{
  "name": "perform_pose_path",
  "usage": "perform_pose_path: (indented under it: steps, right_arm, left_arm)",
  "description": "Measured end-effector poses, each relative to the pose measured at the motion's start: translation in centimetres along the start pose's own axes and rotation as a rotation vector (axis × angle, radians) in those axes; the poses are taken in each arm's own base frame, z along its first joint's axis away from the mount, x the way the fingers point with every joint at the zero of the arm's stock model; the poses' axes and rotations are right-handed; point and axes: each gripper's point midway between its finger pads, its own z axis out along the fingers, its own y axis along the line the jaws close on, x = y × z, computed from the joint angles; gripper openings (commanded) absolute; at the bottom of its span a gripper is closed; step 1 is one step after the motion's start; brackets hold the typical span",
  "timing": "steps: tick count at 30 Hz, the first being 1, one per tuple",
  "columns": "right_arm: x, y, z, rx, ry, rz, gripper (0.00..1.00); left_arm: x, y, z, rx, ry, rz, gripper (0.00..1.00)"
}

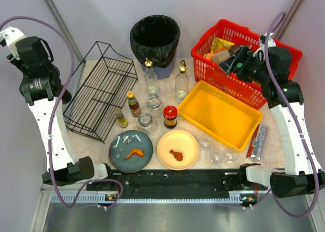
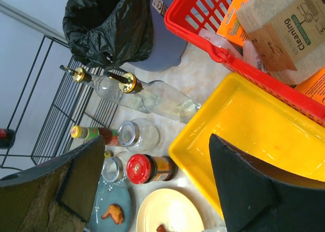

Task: Clear the kitchen counter

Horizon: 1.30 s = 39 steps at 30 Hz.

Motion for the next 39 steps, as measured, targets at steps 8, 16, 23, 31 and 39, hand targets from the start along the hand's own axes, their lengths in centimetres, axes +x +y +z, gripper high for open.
perform_pose_path:
  steps: [8,16,23,31,39]
  right_arm:
    - [0.0,0.0,0.0,0.0,0.001,0.014,0.81]
    - [0.2,0.2,0.3,-0.018,0.007,0.016,0.81]
    - [0.7,0.1,0.7,-0.027,0.024,0.02,0.81]
    - [1.4,-0.5,1.1,-0.013,0.036,0.026,0.82]
    - [1.4,-0.9,1.2,0.006,0.029,0.03,0.84]
  left_arm:
    - [2.5,-0.2,0.3,0.021,0.048,0.03,0.0]
    - [5.1,-0.2,0.9,0.026,0.074,0.049,0.0]
    - [9.0,-0.6,2.3,0.026,0.138,0.084,0.0]
    - [8.9,-1.2,2.8,0.04,0.116,0.069,0.51]
    - [6.9,-1.5,2.3,0.072,0.047,0.046,0.86]
